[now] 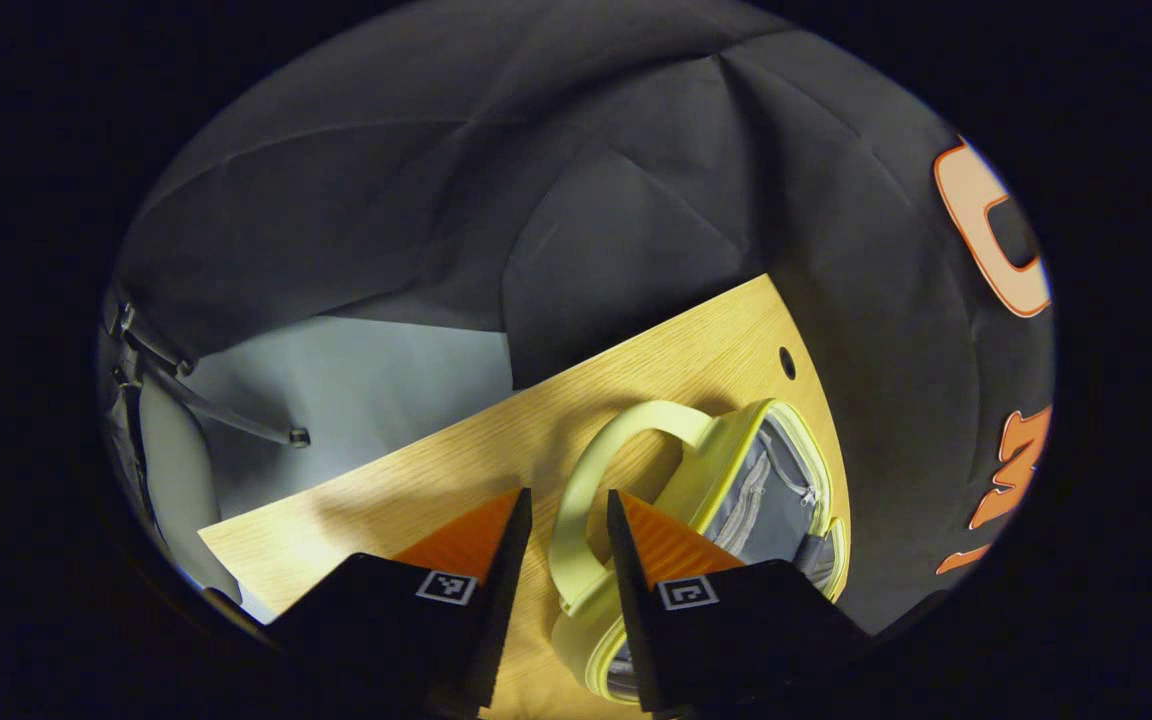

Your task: First open the suitcase, pack the skin care products into it, and then close the suitcase.

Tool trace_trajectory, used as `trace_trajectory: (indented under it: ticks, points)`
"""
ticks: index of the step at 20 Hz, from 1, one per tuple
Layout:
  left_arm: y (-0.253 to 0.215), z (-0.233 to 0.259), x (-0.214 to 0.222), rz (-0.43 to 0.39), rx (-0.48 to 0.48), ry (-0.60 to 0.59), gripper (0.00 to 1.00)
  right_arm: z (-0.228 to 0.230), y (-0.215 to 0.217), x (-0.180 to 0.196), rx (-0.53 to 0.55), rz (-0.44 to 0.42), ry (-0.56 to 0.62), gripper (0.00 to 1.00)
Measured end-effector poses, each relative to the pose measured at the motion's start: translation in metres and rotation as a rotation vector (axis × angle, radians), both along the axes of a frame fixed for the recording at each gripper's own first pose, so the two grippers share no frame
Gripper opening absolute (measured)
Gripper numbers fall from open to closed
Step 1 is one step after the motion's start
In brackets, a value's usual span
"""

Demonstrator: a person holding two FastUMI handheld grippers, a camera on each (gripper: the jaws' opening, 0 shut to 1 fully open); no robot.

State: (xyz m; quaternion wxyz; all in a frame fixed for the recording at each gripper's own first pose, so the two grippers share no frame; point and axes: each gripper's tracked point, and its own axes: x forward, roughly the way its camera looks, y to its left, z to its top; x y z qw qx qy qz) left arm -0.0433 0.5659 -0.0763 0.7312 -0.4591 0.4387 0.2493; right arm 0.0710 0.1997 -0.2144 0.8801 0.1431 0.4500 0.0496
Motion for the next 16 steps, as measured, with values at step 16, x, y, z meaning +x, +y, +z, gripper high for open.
trace_trajectory:
  ticks: [16]
  points:
    - [-0.005,0.117,0.012,-0.195,0.295,-0.185,0.06,0.095,-0.136,0.014,-0.248,-0.170,-0.443,0.96]
